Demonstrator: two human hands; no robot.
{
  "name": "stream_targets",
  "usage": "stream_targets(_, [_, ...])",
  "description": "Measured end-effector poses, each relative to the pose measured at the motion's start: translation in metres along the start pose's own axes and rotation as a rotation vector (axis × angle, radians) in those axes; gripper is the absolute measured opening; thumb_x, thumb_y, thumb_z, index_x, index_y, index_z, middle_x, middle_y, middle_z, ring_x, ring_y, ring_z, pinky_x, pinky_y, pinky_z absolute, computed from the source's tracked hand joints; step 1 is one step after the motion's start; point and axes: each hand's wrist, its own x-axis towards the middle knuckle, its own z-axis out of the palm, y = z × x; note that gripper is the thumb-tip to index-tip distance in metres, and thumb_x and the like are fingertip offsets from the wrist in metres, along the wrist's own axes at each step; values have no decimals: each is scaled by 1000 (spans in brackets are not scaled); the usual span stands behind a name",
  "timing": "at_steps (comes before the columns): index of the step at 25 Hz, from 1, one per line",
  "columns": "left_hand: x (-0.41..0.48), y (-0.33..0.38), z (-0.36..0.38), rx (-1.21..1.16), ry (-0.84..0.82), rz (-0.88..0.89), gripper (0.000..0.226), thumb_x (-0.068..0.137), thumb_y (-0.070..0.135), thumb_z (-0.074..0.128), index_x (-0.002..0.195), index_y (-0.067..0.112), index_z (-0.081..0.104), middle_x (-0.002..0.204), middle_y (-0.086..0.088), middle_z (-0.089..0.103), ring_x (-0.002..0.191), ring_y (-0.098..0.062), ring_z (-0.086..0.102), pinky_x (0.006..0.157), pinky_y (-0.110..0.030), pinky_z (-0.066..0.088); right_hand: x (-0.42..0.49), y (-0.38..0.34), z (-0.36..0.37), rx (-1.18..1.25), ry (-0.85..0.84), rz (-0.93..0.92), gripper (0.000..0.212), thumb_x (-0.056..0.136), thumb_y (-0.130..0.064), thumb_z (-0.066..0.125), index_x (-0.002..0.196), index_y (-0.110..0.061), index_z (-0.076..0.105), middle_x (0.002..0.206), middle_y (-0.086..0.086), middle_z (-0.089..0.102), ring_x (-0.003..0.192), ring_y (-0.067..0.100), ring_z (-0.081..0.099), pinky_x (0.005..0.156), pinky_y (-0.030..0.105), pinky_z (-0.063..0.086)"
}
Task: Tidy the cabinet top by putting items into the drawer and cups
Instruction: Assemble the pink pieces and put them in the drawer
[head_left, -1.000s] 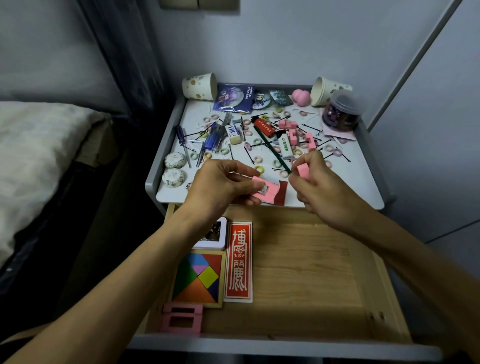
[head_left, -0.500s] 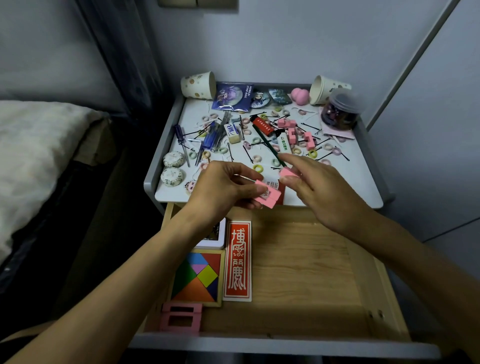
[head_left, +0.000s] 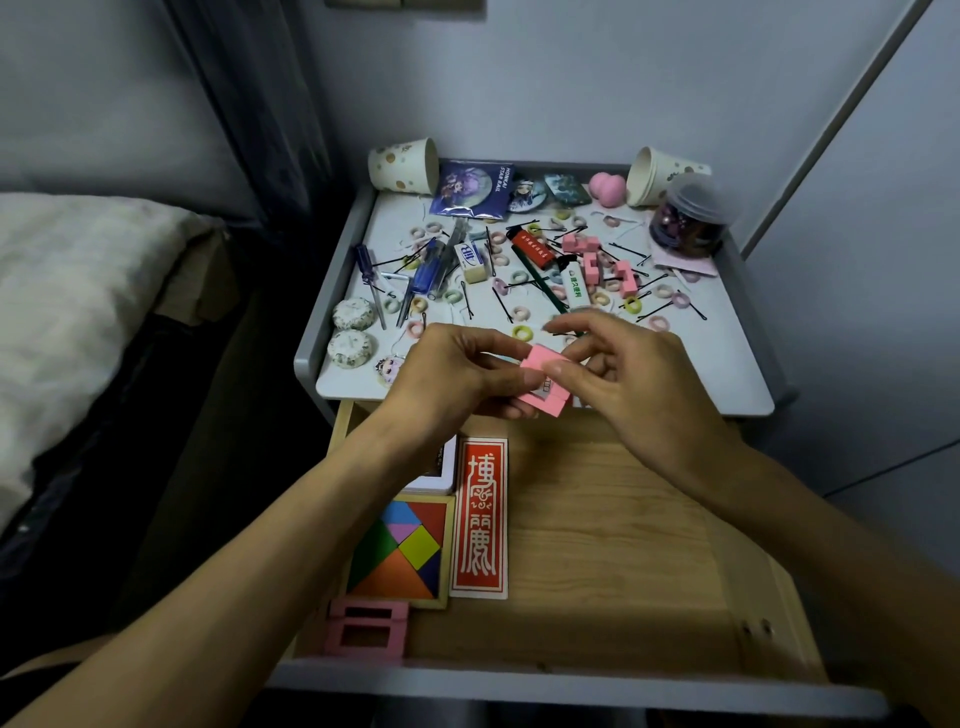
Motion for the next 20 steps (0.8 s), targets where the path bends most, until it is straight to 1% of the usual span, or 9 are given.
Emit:
stream_targets(2, [-1, -1, 0, -6, -1, -7, 26, 84, 0, 68, 109, -6, 68, 86, -21, 74, 62, -20, 70, 63, -26, 59, -1, -1, 2, -11, 7, -15, 22, 89, -22, 68, 111, -18, 64, 84, -13, 66, 74, -4, 64, 63, 12, 51])
stream_targets(4, [-1, -2, -1, -27, 6, -16, 25, 83, -1, 69, 108, -7, 68, 86, -21, 74, 62, -20, 70, 63, -26, 59, -2, -2, 2, -17, 26, -41, 17, 88, -22, 70, 103, -14, 68, 82, -13, 67, 73, -4, 65, 62, 11, 50])
stream_targets(6, [-1, -2, -3, -47, 9, -24, 24, 83, 0, 69, 106, -6, 69, 86, -21, 74, 62, -21, 70, 64, -25, 60, -2, -3, 2, -24, 28, -52, 18, 87, -22, 71, 102, -13, 71, 80, -12, 68, 71, -3, 65, 61, 10, 49])
stream_targets(8, [-1, -3, -4, -58, 16, -27, 23, 83, 1, 70, 105, -5, 69, 86, -21, 74, 62, -21, 70, 65, -25, 60, -1, -2, 3, -64, 15, -79, 23, 85, -22, 74, 107, -14, 72, 83, -11, 67, 71, -3, 63, 62, 7, 47])
stream_targets(10, [-1, -4, -7, -73, 25, -35, 22, 83, 0, 70, 105, -5, 70, 86, -21, 74, 63, -21, 70, 66, -25, 60, -1, -1, 4, -128, -1, -122, 35, 82, -21, 76, 115, -13, 70, 98, -6, 64, 75, 0, 60, 67, 5, 46])
stream_targets(13, [0, -4, -8, -97, 45, -55, 20, 82, 0, 70, 101, -3, 71, 86, -21, 74, 63, -21, 70, 66, -25, 60, -1, 3, 7, -199, -38, -160, 54, 78, -22, 80, 127, -13, 62, 112, -1, 58, 93, 3, 54, 78, 2, 43])
stream_targets(16, [-1, -3, -9, -104, 51, -67, 14, 82, 1, 70, 95, 0, 72, 87, -20, 74, 62, -21, 71, 62, -22, 60, -3, 2, 8, -265, -66, -194, 62, 75, -23, 83, 131, -13, 59, 110, -1, 55, 95, 2, 47, 78, -2, 37])
stream_targets(18, [-2, -3, -11, -101, 53, -74, 13, 82, 1, 70, 94, 0, 72, 87, -21, 74, 61, -20, 70, 61, -21, 59, -4, 1, 8, -292, -78, -226, 62, 75, -24, 83, 131, -12, 59, 108, -1, 55, 92, 2, 47, 74, 0, 37])
stream_targets(20, [-3, -3, -12, -100, 54, -73, 10, 82, 0, 71, 92, 0, 73, 85, -19, 75, 62, -21, 71, 62, -21, 60, -4, 1, 9, -311, -79, -252, 58, 74, -25, 83, 126, -11, 59, 108, 0, 57, 90, 4, 51, 74, 5, 37])
